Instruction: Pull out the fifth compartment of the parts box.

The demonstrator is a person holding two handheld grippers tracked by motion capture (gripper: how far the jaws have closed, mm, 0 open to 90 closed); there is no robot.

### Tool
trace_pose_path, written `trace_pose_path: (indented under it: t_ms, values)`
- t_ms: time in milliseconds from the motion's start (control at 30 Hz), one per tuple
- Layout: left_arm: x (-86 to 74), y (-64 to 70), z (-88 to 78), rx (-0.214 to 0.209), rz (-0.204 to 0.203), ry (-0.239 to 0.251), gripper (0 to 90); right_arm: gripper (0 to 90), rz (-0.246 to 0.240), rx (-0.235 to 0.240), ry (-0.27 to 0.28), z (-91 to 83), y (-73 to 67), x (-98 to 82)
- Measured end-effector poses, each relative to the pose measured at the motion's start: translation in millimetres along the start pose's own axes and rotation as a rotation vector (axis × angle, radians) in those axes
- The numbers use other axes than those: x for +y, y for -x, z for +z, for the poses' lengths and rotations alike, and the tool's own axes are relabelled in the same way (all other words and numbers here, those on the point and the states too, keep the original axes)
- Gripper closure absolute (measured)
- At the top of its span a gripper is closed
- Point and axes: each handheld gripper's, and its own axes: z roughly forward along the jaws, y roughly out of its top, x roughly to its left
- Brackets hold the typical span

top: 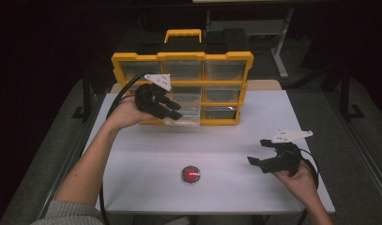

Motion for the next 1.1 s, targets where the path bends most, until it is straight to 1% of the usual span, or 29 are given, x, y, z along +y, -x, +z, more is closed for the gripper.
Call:
trace_pose_path:
  t_ms: [67,133,233,300,367,400,500,533,567,600,700,733,767,900,1067,1100]
  values:
    - [0.3,1.9,-8.2,0.002,0.002,0.032,59.0,14.5,-0.003,-0.002,-0.004,0.6,0.1,-0.2]
    - [-0.1,4.0,-16.3,0.005,0.007,0.059,57.6,14.5,0.004,-0.001,-0.007,1.5,0.0,-0.7]
    - [-1.9,8.6,-27.8,0.006,-0.005,0.115,53.6,14.5,0.002,-0.001,-0.015,3.0,0.9,-2.0]
    - [-4.0,13.3,-37.9,0.005,-0.002,0.15,52.6,14.5,0.008,0.002,-0.018,4.3,0.9,-2.4]
    - [-6.3,17.3,-45.5,0.01,0.005,0.17,51.2,14.5,0.008,0.002,-0.026,5.7,0.4,-2.2]
    - [-7.4,19.8,-48.1,0.01,0.001,0.182,50.6,14.5,0.011,0.0,-0.028,6.5,-0.1,-1.9]
    - [-13.5,27.7,-55.9,0.02,0.011,0.192,49.3,14.5,0.001,-0.003,-0.033,9.0,0.1,-1.3]
    - [-16.8,30.7,-58.2,0.026,0.015,0.193,49.1,14.5,0.007,-0.005,-0.037,9.9,-0.3,-1.2]
    - [-19.7,33.3,-59.6,0.031,0.011,0.199,48.1,14.5,-0.001,-0.007,-0.042,10.9,0.5,-1.5]
    - [-22.8,35.4,-61.2,0.029,0.014,0.207,47.0,14.5,0.009,-0.007,-0.046,11.8,0.1,-1.6]
    - [-32.4,42.8,-64.6,0.03,0.018,0.228,46.9,14.5,0.009,-0.009,-0.06,14.4,0.7,-2.1]
    - [-32.4,42.8,-64.6,0.03,0.018,0.228,46.6,14.5,0.009,-0.009,-0.06,14.4,0.7,-2.1]
    - [-38.5,47.5,-65.0,0.038,0.009,0.226,46.6,14.5,0.011,-0.011,-0.065,15.1,0.3,-2.2]
    - [-51.1,55.5,-64.6,0.06,-0.001,0.216,44.5,14.5,0.006,-0.009,-0.07,17.1,-0.8,-2.5]
    - [-68.3,61.3,-63.2,0.082,-0.027,0.22,42.2,14.5,0.004,-0.011,-0.073,16.6,-1.6,-2.5]
    - [-71.6,62.2,-62.3,0.085,-0.039,0.221,41.7,14.5,0.006,-0.011,-0.073,16.4,-1.8,-2.5]
